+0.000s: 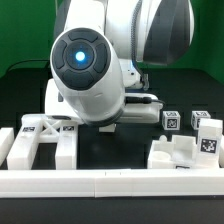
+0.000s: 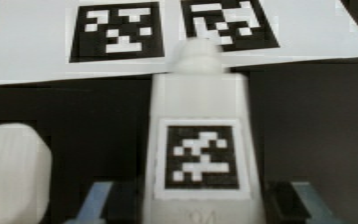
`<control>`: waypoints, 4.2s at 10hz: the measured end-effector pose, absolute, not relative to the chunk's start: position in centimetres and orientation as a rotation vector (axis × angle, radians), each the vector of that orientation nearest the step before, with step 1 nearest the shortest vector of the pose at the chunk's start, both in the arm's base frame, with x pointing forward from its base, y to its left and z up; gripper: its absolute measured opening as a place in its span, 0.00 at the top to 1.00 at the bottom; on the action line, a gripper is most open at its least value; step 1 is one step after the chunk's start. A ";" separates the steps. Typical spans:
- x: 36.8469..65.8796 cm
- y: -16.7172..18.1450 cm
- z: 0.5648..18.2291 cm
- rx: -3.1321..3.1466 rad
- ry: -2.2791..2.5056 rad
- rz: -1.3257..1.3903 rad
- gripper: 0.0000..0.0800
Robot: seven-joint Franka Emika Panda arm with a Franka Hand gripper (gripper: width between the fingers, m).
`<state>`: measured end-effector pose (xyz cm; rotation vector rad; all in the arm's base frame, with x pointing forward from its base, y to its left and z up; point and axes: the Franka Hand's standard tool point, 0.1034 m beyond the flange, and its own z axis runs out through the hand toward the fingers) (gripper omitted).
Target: Assemble chair
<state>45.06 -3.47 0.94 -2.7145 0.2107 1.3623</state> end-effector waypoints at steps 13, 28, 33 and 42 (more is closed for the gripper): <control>52.5 -1.5 8.2 -2.855 0.228 1.038 0.64; 61.2 0.8 11.6 -3.077 0.208 -0.602 0.64; 61.4 1.7 11.1 -3.051 0.176 -0.805 0.64; 62.4 4.2 9.5 -3.050 0.103 -0.825 0.64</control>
Offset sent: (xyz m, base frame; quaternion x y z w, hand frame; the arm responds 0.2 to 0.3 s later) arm 0.0239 0.0302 0.0533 0.0093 -0.0400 0.0157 0.9990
